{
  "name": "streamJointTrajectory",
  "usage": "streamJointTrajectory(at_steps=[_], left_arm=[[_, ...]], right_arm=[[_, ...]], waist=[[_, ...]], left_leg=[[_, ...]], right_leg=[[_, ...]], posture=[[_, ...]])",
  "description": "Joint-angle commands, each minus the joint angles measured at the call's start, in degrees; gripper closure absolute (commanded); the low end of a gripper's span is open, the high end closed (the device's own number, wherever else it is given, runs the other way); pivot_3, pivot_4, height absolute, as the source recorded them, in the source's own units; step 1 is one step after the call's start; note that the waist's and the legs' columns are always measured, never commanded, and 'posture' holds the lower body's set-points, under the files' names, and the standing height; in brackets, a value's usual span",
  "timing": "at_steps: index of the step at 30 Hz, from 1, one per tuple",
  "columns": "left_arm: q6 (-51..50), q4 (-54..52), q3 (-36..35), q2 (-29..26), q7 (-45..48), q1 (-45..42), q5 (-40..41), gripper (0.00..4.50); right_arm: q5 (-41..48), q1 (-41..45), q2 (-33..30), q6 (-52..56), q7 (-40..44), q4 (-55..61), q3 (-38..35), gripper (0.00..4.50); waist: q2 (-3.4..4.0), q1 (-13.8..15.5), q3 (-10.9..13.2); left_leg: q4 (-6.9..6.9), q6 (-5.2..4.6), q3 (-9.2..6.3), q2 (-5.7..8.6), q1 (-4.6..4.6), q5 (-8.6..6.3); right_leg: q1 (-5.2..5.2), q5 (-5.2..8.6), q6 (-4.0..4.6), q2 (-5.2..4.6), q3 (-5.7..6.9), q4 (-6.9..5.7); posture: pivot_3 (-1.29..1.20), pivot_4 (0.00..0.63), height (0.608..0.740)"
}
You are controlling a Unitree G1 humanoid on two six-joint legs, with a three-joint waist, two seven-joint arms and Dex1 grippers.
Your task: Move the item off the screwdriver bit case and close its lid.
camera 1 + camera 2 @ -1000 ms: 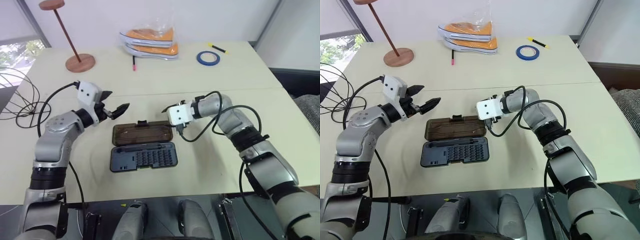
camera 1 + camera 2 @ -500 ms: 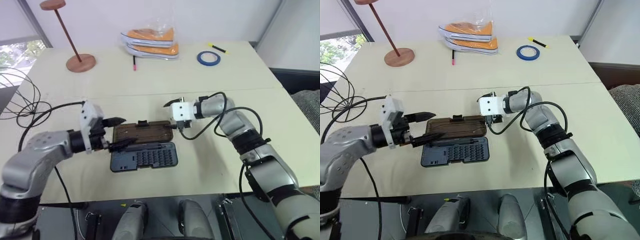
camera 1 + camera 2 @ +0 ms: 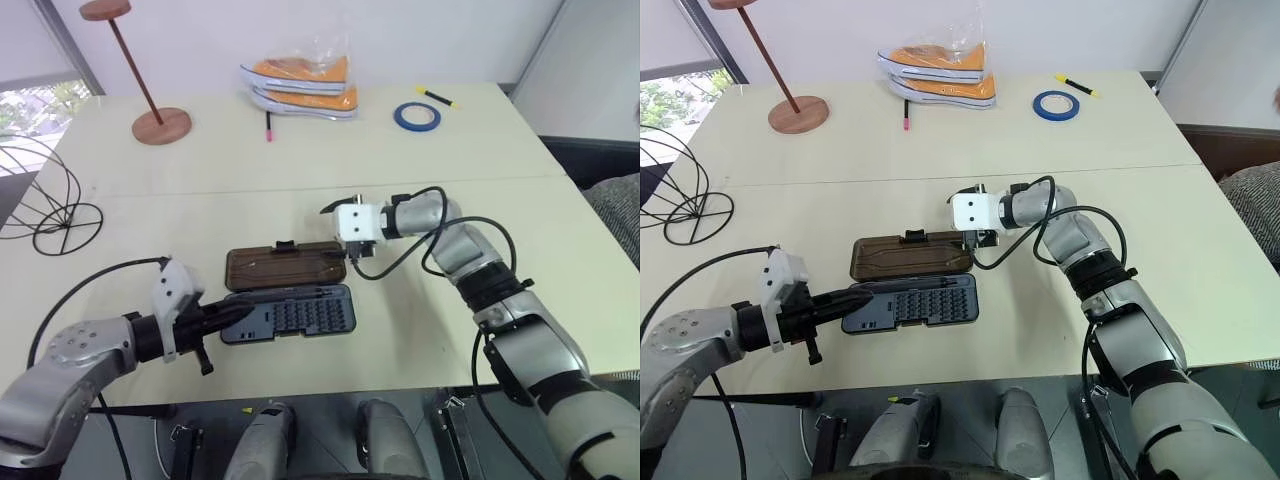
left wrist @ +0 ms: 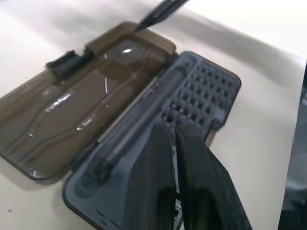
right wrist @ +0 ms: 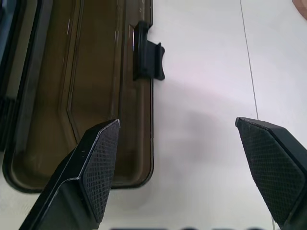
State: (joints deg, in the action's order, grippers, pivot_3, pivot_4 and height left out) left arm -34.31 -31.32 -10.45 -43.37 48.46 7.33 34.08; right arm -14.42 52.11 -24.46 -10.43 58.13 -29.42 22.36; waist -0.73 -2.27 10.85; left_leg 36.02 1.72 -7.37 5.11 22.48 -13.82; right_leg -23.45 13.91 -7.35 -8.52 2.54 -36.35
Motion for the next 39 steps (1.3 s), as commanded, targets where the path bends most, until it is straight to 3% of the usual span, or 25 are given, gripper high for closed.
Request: streamJointTrajectory(at_steps=[1, 10, 22, 28, 34, 39], left_arm=[[3.3, 1.8, 2.9, 0.7, -0.1, 0.2, -3.6, 4.45], [8.1, 7.9, 5.0, 0.7, 2.8, 1.4, -6.8, 4.45], [6.6, 10.7, 7.6, 1.1, 2.3, -2.8, -8.1, 4.45], [7.6, 11.0, 7.6, 1.4, 2.1, -1.3, -8.6, 4.45], [9.6, 10.9, 7.6, 1.8, 1.9, 1.0, -9.0, 4.45], [11.0, 11.1, 7.6, 2.0, 1.9, 1.9, -9.2, 4.45]], right_arm=[[0.6, 1.6, 0.5, -0.8, -0.4, 0.5, -0.7, 0.46], [-0.6, 2.9, 0.8, -1.8, -1.3, -2.2, -0.3, 0.46], [-0.4, 4.4, 2.5, 0.5, -0.5, -8.7, -0.1, 0.46], [4.9, 4.1, 5.4, 11.0, 3.3, -9.3, -3.1, 0.46], [12.2, 7.1, 8.6, 32.4, 9.4, -7.9, -6.6, 0.46], [13.8, 8.8, 9.0, 38.0, 10.2, -7.7, -6.8, 0.46]], waist=[[0.00, 0.0, 0.0], [0.01, -0.1, 0.0], [0.02, -0.1, 0.0], [0.03, -0.2, 0.0], [0.16, -0.2, 0.0], [0.18, -0.2, 0.0]], left_leg=[[0.00, 0.00, 0.01, 0.00, 0.00, 0.00], [-0.02, -0.02, 0.01, 0.01, 0.00, -0.01], [-0.01, -0.02, 0.01, 0.02, -0.02, -0.01], [-0.02, -0.02, 0.01, 0.00, -0.02, -0.01], [-0.04, -0.02, 0.01, -0.02, -0.03, -0.01], [-0.04, -0.03, 0.01, -0.01, -0.03, -0.02]], right_leg=[[0.00, 0.00, 0.00, 0.00, 0.00, 0.00], [-0.02, 0.00, 0.00, 0.02, 0.00, 0.00], [-0.01, 0.00, 0.00, 0.02, 0.00, -0.01], [-0.01, -0.01, 0.00, 0.02, 0.00, -0.01], [-0.02, -0.01, 0.00, 0.02, -0.01, -0.01], [-0.02, -0.01, 0.00, 0.00, -0.01, 0.00]], posture=[[0.00, 0.150, 0.740], [0.00, 0.150, 0.740], [0.00, 0.150, 0.740], [0.00, 0.150, 0.740], [0.00, 0.150, 0.740], [0.00, 0.150, 0.740]])
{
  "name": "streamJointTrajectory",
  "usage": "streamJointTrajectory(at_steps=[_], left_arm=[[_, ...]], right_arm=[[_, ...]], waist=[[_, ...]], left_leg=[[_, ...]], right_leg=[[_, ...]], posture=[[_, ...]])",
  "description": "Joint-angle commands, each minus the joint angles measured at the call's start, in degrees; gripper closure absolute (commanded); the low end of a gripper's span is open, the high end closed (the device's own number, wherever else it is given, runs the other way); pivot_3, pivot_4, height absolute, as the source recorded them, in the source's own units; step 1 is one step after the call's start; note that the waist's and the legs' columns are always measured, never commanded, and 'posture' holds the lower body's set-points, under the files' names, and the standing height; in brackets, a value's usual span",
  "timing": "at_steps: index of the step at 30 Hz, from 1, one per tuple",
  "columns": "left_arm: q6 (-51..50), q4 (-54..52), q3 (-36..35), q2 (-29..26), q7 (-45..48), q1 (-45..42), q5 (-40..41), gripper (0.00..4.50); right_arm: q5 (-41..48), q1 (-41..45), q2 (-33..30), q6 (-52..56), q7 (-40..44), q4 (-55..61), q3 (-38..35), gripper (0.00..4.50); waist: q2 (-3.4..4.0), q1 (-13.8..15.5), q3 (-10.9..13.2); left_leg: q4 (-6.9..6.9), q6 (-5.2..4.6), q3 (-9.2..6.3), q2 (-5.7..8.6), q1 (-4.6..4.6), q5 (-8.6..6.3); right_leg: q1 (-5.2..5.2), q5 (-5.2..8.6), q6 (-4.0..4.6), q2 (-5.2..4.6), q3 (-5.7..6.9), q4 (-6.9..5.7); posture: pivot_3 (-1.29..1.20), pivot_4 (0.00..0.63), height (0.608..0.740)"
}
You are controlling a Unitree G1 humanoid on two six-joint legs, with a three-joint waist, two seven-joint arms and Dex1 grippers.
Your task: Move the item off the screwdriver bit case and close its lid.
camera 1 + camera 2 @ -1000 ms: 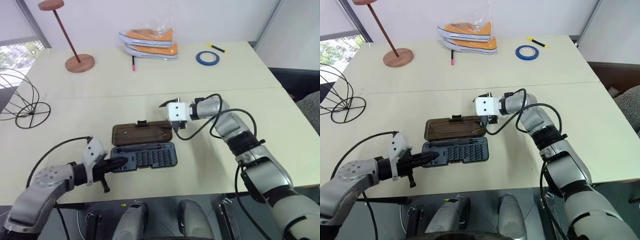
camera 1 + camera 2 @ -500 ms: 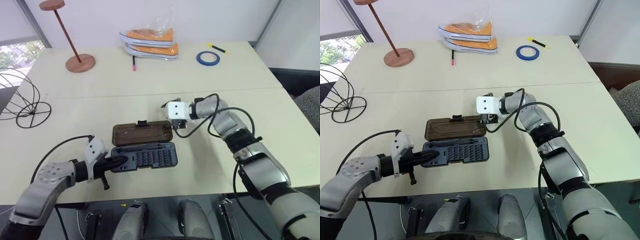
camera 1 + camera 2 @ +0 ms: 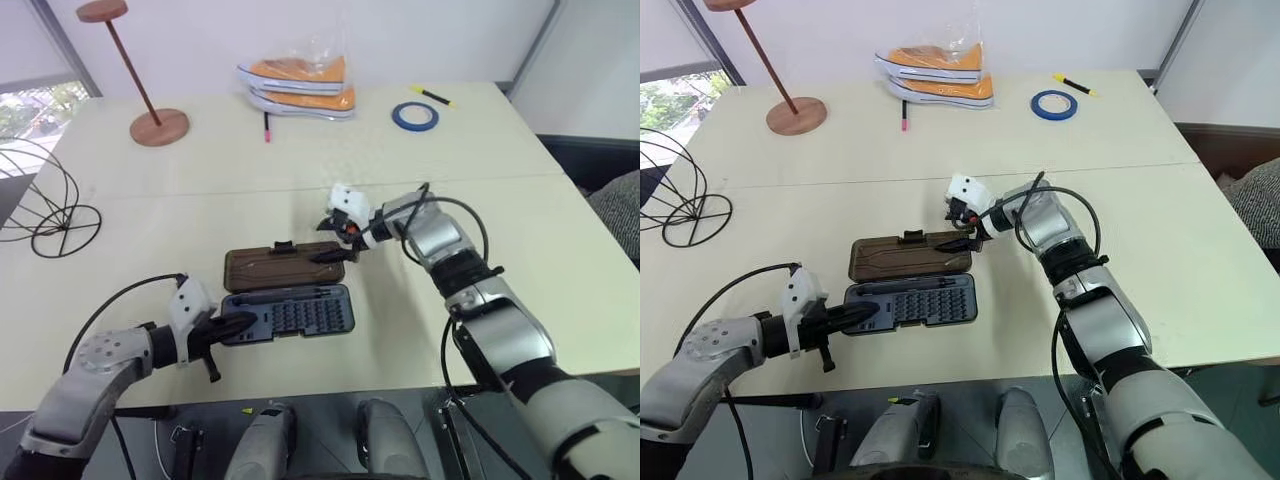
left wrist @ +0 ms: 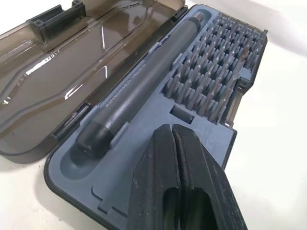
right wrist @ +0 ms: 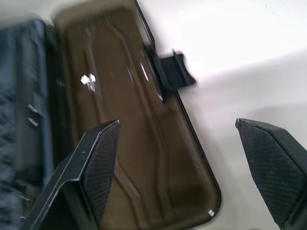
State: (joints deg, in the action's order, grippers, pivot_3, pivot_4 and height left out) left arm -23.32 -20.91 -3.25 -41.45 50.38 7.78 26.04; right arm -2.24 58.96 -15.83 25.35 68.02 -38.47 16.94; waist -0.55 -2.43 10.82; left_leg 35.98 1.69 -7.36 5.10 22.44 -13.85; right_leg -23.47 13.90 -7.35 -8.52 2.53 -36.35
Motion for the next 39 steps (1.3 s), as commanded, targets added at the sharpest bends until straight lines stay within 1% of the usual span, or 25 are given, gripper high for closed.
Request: streamJointTrajectory(at_steps=[1, 6, 14, 20, 22, 23, 24, 26, 27, 28, 29, 30, 35, 39], left_arm=[[0.2, 0.8, 0.4, 0.1, 0.0, 1.6, -1.2, 4.45], [0.9, 1.0, 0.4, 0.3, 0.1, 1.8, -1.3, 4.45], [1.6, 1.7, 0.6, 0.4, 0.3, 1.6, -1.4, 4.45], [1.9, 1.9, 0.9, 0.5, 0.2, 1.4, -1.7, 4.45], [2.0, 1.9, 1.0, 0.5, 0.2, 1.3, -1.8, 4.50], [2.1, 2.0, 1.0, 0.5, 0.1, 1.3, -1.9, 4.50], [2.1, 2.0, 1.0, 0.5, 0.1, 1.2, -1.9, 4.50], [2.2, 2.1, 1.1, 0.5, 0.0, 1.2, -2.0, 4.50], [2.2, 2.1, 1.1, 0.6, 0.0, 1.1, -2.0, 4.50], [2.2, 2.2, 1.1, 0.6, -0.1, 1.0, -2.0, 4.50], [2.2, 2.2, 1.1, 0.6, -0.2, 0.9, -2.0, 4.50], [2.2, 2.3, 1.2, 0.7, -0.2, 0.8, -2.1, 4.50], [2.6, 3.2, 1.2, 0.7, 0.0, 0.2, -2.3, 4.50], [3.5, 4.0, 1.3, 0.9, 0.3, 0.2, -2.7, 4.50]], right_arm=[[1.8, 2.2, 0.4, 2.4, 0.1, 1.2, -1.4, 0.46], [1.5, 2.4, 0.5, 1.8, -1.2, -0.2, -1.0, 0.46], [0.0, 2.9, 2.0, -2.8, -6.7, -6.7, -1.0, 0.46], [-0.5, 3.4, 2.5, -5.2, -8.4, -10.1, -1.0, 0.46], [-1.2, 3.3, 2.2, -6.2, -8.6, -10.6, -0.5, 0.99], [-1.5, 3.1, 2.2, -6.5, -8.7, -10.8, -0.4, 1.33], [-1.8, 3.0, 2.1, -6.9, -8.7, -10.9, -0.2, 1.77], [-2.4, 2.7, 1.9, -7.6, -8.6, -11.0, 0.1, 2.85], [-2.7, 2.4, 1.8, -7.9, -8.4, -10.6, 0.3, 3.28], [-2.9, 2.1, 1.7, -8.2, -8.2, -10.1, 0.5, 3.90], [-3.1, 1.8, 1.6, -8.6, -7.9, -9.6, 0.8, 4.38], [-3.4, 1.5, 1.4, -9.2, -7.6, -8.9, 1.1, 4.48], [-5.1, -0.2, 0.8, -12.3, -7.7, -5.0, 2.1, 4.48], [-8.2, -1.9, -0.9, -19.4, -11.0, -0.9, 3.3, 4.48]], waist=[[0.00, 0.0, 0.0], [0.02, 0.0, 0.0], [0.02, 0.0, 0.0], [0.03, -0.1, 0.0], [0.03, -0.1, 0.0], [0.03, -0.1, 0.0], [0.03, -0.1, 0.0], [0.04, -0.1, 0.0], [0.05, -0.1, 0.0], [0.05, -0.1, 0.0], [0.03, -0.1, -0.1], [0.04, -0.2, -0.1], [0.10, -0.2, -0.1], [0.10, -0.1, -0.1]], left_leg=[[0.00, 0.00, 0.00, 0.00, 0.00, 0.00], [0.00, 0.00, 0.01, 0.02, 0.00, 0.00], [-0.01, 0.00, 0.01, 0.04, 0.00, 0.00], [0.00, 0.00, 0.02, 0.04, 0.00, 0.00], [-0.01, 0.00, 0.01, 0.04, 0.00, 0.00], [-0.01, 0.00, 0.01, 0.04, 0.00, 0.00], [-0.01, 0.00, 0.02, 0.04, 0.00, 0.00], [-0.01, 0.00, 0.01, 0.05, 0.00, 0.00], [-0.01, 0.00, 0.02, 0.05, 0.00, 0.00], [-0.01, 0.00, 0.01, 0.05, -0.01, 0.00], [-0.01, 0.00, 0.02, 0.05, -0.02, 0.00], [-0.01, 0.00, 0.01, 0.03, -0.11, 0.00], [-0.05, 0.01, 0.02, -0.22, -0.16, 0.00], [-0.05, 0.03, 0.18, -0.67, -0.16, 0.00]], right_leg=[[0.00, 0.00, 0.00, 0.00, 0.00, 0.00], [-0.01, 0.00, 0.00, 0.00, 0.00, 0.00], [-0.02, 0.00, 0.00, 0.00, 0.00, -0.01], [-0.01, 0.00, 0.00, 0.00, 0.00, -0.01], [-0.02, 0.00, 0.00, 0.01, 0.00, -0.02], [-0.02, 0.00, 0.00, 0.01, 0.00, -0.02], [-0.02, 0.00, 0.00, 0.01, 0.00, -0.02], [-0.02, 0.00, 0.00, 0.01, 0.00, -0.02], [-0.02, 0.00, 0.00, 0.01, 0.00, -0.02], [-0.01, 0.00, 0.00, 0.02, 0.00, -0.02], [-0.01, 0.00, 0.00, 0.02, 0.00, -0.02], [0.07, 0.00, 0.00, 0.05, 0.00, -0.02], [0.03, -0.08, 0.15, 0.42, -0.06, -0.03], [-0.02, -0.21, 0.36, 0.79, -0.13, 0.06]], posture=[[0.00, 0.150, 0.740], [0.00, 0.150, 0.740], [0.00, 0.150, 0.740], [0.00, 0.150, 0.740], [0.00, 0.150, 0.740], [0.00, 0.150, 0.740], [0.00, 0.150, 0.740], [0.00, 0.150, 0.740], [0.00, 0.150, 0.740], [0.00, 0.150, 0.740], [0.00, 0.150, 0.740], [0.00, 0.150, 0.740], [0.00, 0.150, 0.740], [0.00, 0.150, 0.740]])
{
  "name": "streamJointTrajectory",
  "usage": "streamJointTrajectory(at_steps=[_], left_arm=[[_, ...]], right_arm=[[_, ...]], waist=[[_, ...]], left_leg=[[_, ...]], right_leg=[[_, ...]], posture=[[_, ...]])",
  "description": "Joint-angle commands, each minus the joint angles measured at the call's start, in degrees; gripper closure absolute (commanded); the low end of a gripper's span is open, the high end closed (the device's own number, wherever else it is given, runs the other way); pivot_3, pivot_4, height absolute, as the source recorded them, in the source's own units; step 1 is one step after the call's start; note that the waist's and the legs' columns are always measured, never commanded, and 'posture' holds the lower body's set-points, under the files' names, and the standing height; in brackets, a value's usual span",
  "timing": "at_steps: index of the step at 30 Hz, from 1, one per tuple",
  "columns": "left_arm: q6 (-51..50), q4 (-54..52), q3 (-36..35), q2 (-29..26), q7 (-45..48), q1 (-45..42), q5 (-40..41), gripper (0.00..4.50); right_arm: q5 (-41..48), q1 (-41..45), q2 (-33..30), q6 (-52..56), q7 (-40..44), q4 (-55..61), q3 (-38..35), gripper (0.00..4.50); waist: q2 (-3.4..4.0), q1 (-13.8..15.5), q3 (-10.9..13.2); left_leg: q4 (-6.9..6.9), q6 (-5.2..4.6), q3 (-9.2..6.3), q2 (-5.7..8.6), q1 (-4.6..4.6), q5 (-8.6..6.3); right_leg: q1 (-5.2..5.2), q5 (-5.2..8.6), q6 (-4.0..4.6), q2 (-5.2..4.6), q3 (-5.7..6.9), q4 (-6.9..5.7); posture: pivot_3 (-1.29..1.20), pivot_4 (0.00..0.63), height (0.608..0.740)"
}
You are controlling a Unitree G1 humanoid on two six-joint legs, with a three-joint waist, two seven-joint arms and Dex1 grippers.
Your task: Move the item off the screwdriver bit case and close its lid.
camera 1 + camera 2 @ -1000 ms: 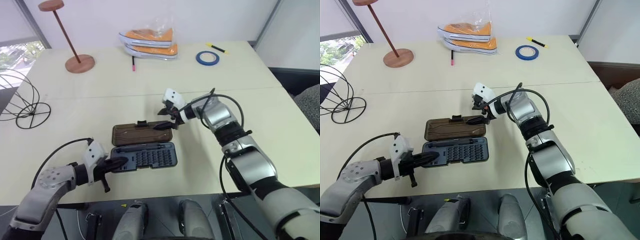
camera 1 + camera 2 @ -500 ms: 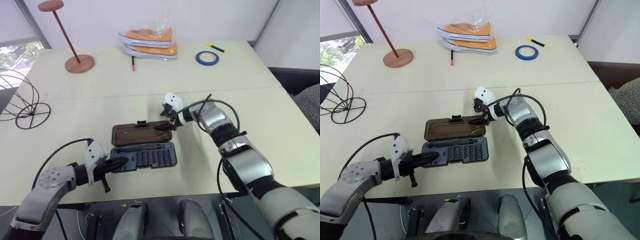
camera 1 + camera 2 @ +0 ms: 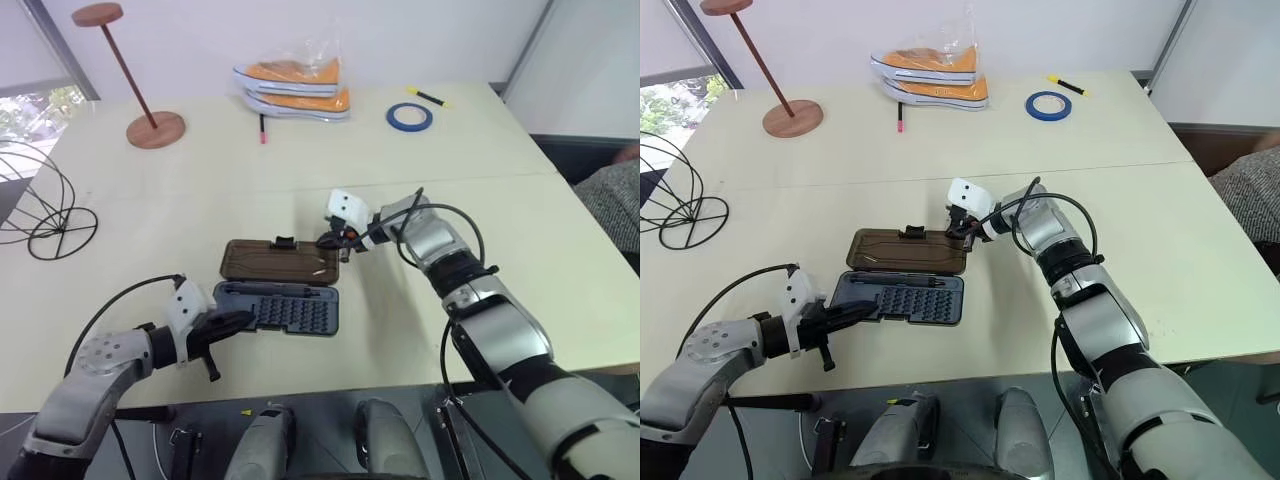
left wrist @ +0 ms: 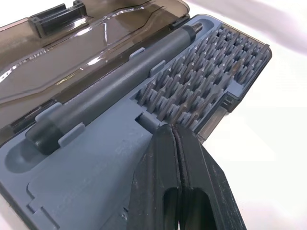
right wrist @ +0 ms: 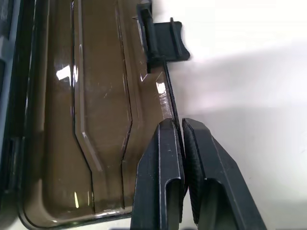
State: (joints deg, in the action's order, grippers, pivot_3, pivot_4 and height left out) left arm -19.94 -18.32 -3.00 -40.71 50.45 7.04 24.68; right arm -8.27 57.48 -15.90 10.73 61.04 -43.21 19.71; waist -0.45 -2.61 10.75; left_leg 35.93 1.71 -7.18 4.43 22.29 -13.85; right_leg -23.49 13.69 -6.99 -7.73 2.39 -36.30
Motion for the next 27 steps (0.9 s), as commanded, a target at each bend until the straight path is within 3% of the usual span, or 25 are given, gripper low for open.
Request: streamJointTrajectory(at_steps=[1, 8, 13, 22, 27], left_arm=[[0.6, 1.7, 1.2, 0.4, 0.3, 1.1, -1.6, 4.50], [4.8, 5.7, 2.0, 1.6, 1.4, 1.7, -3.3, 4.50], [6.5, 8.4, 1.8, 1.6, 2.4, 0.5, -3.4, 4.50], [6.1, 10.7, 2.0, 2.0, 2.9, -3.4, -2.8, 4.50], [1.6, 9.6, 1.2, 2.7, 2.5, -7.5, 0.2, 4.50]], right_arm=[[-3.4, -0.9, -1.6, -7.8, -5.5, 5.2, 0.9, 4.48], [-7.5, -3.5, -5.9, -21.4, -12.0, 14.3, 1.1, 4.48], [-8.8, -6.8, -8.4, -25.5, -15.5, 22.7, -0.2, 4.48], [-7.7, -17.6, -12.6, -18.4, -13.6, 45.0, -1.3, 4.48], [-8.1, -20.3, -13.7, -16.5, -12.4, 49.6, -0.1, 4.48]], waist=[[0.01, 0.0, 0.0], [0.04, 0.2, 0.0], [0.04, 0.7, 0.0], [0.04, 1.8, 0.0], [0.04, 1.9, 0.0]], left_leg=[[0.00, 0.00, 0.04, -0.06, 0.00, 0.00], [0.00, 0.04, 0.27, -0.15, 0.00, 0.03], [0.00, 0.04, 0.36, -0.16, 0.00, 0.03], [0.00, 0.04, 0.47, -0.22, 0.00, 0.02], [0.02, 0.03, 0.52, -0.22, 0.01, 0.02]], right_leg=[[-0.02, -0.02, 0.04, 0.06, -0.01, 0.01], [-0.10, -0.09, 0.13, 0.11, -0.13, 0.00], [-0.11, -0.09, 0.13, 0.10, -0.19, 0.02], [-0.15, -0.09, 0.13, 0.12, -0.32, 0.04], [-0.13, -0.09, 0.12, 0.10, -0.34, 0.08]], posture=[[0.00, 0.150, 0.740], [0.00, 0.150, 0.740], [0.00, 0.150, 0.740], [0.00, 0.150, 0.740], [0.00, 0.150, 0.740]])
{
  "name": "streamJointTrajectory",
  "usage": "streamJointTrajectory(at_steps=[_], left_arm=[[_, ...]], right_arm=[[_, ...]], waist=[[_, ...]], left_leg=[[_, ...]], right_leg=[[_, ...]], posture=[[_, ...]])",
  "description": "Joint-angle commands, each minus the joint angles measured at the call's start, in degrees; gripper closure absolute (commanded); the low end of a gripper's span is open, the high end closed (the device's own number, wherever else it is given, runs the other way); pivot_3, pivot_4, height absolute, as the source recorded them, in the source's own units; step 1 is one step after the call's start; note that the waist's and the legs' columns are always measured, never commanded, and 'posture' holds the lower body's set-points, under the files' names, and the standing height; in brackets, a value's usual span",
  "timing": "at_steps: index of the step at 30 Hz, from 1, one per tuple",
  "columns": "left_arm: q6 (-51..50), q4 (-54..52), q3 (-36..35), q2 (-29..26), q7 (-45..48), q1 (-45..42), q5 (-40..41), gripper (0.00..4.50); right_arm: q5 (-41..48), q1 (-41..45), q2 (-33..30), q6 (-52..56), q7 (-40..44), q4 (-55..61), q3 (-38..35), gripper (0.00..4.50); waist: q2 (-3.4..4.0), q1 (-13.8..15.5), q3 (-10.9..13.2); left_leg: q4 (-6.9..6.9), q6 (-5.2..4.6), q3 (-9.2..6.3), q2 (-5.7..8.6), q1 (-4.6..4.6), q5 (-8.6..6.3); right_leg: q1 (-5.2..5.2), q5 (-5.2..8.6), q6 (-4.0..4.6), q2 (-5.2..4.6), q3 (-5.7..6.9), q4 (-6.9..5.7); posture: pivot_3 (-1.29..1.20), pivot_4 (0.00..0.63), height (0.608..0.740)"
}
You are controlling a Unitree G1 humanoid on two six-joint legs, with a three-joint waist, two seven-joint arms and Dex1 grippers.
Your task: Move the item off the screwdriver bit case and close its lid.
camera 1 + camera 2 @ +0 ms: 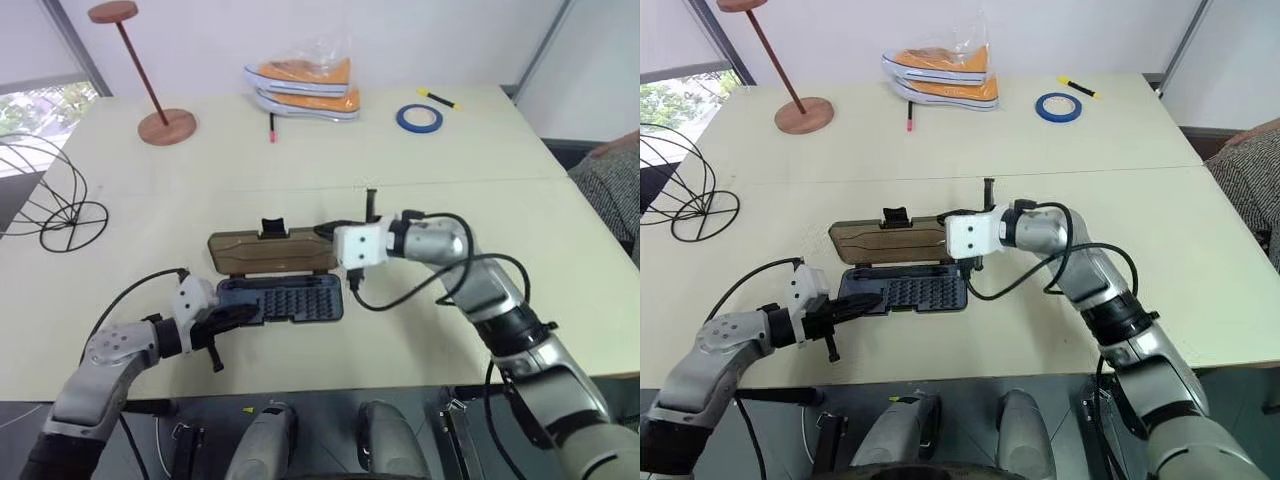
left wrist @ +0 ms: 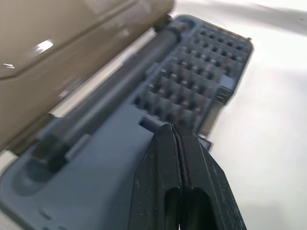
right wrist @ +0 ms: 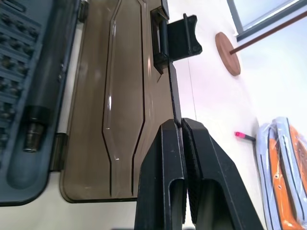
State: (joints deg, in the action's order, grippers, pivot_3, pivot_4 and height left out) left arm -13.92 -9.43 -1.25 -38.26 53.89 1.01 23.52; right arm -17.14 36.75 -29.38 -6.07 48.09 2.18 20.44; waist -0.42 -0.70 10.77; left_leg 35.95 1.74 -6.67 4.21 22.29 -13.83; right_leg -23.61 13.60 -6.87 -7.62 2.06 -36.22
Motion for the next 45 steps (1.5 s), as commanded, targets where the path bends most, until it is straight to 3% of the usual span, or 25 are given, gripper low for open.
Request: streamJointTrajectory(at_steps=[1, 11, 17, 20, 26, 33, 45], left_arm=[[-5.5, 0.3, -0.9, 0.2, -1.0, -2.3, 2.1, 4.50], [-21.4, -12.1, -5.2, -5.5, 1.8, -13.8, 15.9, 4.50], [-26.7, -9.0, -10.8, -5.3, -2.6, -25.7, 22.6, 4.50], [-25.7, -3.1, -12.6, -5.1, -5.6, -30.4, 20.5, 4.50], [-17.6, 11.1, -13.1, -6.0, -7.2, -31.4, 11.3, 4.50], [-5.8, 25.3, -7.4, -2.7, -1.9, -29.7, 2.3, 4.50], [-3.7, 31.1, -2.6, 0.9, 6.7, -30.0, -0.8, 4.50]], right_arm=[[0.7, 0.4, -0.2, 0.6, 0.4, 4.3, -0.8, 4.48], [0.2, 0.0, -0.5, 0.2, -0.2, 3.0, -0.4, 4.48], [-0.3, 0.8, -0.6, -1.5, -0.6, 0.3, 0.0, 4.48], [-0.4, 1.1, -0.6, -2.1, -0.7, -0.3, 0.0, 4.48], [-0.4, 1.5, -0.4, -2.1, -0.7, -0.7, 0.0, 4.48], [0.1, 2.1, -0.4, -1.6, -0.1, -0.6, -0.1, 4.48], [0.5, 3.0, -0.6, -1.4, 0.1, -1.2, -0.7, 4.48]], waist=[[-0.01, 0.0, 0.0], [-0.14, -0.1, 0.1], [-0.16, -0.2, 0.1], [-0.16, -0.3, 0.1], [-0.20, -0.4, 0.1], [-0.23, -0.1, 0.1], [-0.24, -0.3, 0.1]], left_leg=[[0.00, 0.00, 0.00, 0.00, 0.00, 0.00], [0.02, 0.00, 0.00, -0.04, 0.15, 0.00], [0.04, 0.01, 0.02, -0.02, 0.15, 0.01], [0.06, 0.01, 0.02, -0.01, 0.14, 0.01], [0.04, 0.02, 0.07, -0.01, 0.12, 0.02], [0.05, 0.02, 0.08, -0.01, 0.14, 0.02], [0.07, 0.02, 0.09, -0.01, 0.16, 0.01]], right_leg=[[0.00, 0.00, 0.00, 0.01, 0.00, 0.00], [-0.12, 0.00, -0.01, 0.03, -0.01, 0.05], [-0.12, 0.00, -0.01, 0.07, -0.01, 0.05], [-0.11, -0.01, -0.01, 0.09, -0.01, 0.05], [-0.14, -0.01, -0.01, 0.15, -0.06, 0.05], [-0.14, -0.01, -0.01, 0.14, -0.08, 0.06], [-0.17, -0.02, -0.01, 0.14, -0.08, 0.04]], posture=[[0.00, 0.150, 0.740], [0.00, 0.150, 0.740], [0.00, 0.150, 0.740], [0.00, 0.150, 0.740], [0.00, 0.150, 0.740], [0.00, 0.150, 0.740], [0.00, 0.150, 0.740]])
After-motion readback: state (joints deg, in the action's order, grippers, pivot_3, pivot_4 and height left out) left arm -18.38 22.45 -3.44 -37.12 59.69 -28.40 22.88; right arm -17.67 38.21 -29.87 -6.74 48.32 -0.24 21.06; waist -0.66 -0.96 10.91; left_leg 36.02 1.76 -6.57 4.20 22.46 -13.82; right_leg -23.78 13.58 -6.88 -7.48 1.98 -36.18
